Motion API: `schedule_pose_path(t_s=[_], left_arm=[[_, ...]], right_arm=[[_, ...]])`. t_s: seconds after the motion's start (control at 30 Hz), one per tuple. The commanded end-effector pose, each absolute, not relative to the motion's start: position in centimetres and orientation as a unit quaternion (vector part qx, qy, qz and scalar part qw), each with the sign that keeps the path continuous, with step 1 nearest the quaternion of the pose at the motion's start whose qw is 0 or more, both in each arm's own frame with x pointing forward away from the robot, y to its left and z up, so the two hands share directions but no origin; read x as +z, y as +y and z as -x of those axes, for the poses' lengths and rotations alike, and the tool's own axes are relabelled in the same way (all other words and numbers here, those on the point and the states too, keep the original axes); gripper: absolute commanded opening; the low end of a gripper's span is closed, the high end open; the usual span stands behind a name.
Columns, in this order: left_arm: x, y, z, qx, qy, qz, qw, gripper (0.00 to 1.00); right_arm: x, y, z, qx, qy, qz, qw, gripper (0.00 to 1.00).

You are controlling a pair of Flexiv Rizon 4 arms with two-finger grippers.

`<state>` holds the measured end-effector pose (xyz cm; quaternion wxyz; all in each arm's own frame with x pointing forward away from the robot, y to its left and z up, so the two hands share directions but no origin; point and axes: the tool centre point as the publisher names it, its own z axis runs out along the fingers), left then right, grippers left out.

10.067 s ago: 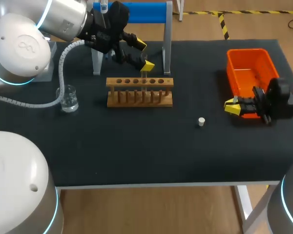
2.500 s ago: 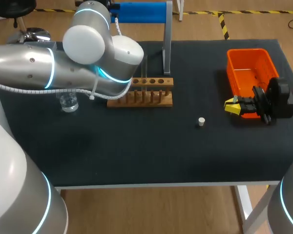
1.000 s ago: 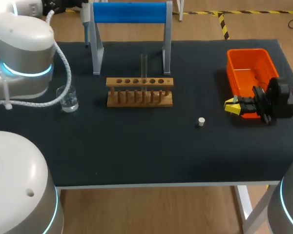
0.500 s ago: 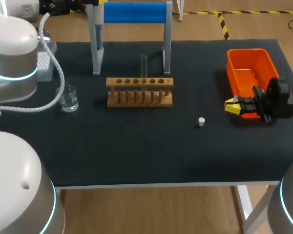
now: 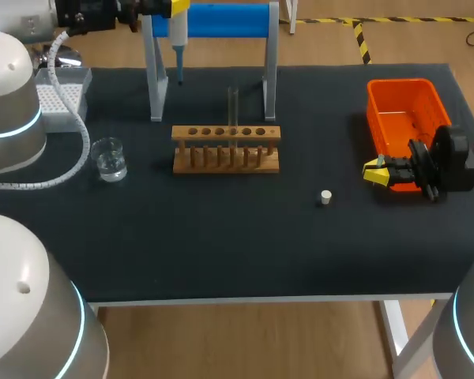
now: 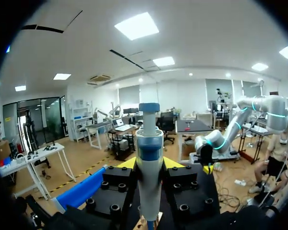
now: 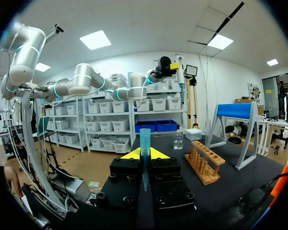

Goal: Invert the test tube, pick up the pipette, mount the tip to pipette, aspirate from beaker and dispense into the tube, eject the tip, return the pipette, and cap with the stopper.

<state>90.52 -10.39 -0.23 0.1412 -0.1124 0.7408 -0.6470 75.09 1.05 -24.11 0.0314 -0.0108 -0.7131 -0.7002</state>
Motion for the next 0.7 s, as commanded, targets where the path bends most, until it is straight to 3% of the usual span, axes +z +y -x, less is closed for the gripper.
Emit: schedule_pose_path(t_s=[0.03,0.7], left_arm=[[0.0,-11.0,-89.5,-0.652,0.738,0.106,0.136,0.0],[1.3,-16.9,-84.4,-0.668,0.734,0.075,0.091,0.0]], right_arm=[[-24.1,1.0,-75.0,-0.7,-0.713,0.011,0.031,0.0],[-24.1,1.0,-75.0,-0.7,-0.713,0.011,0.031,0.0]])
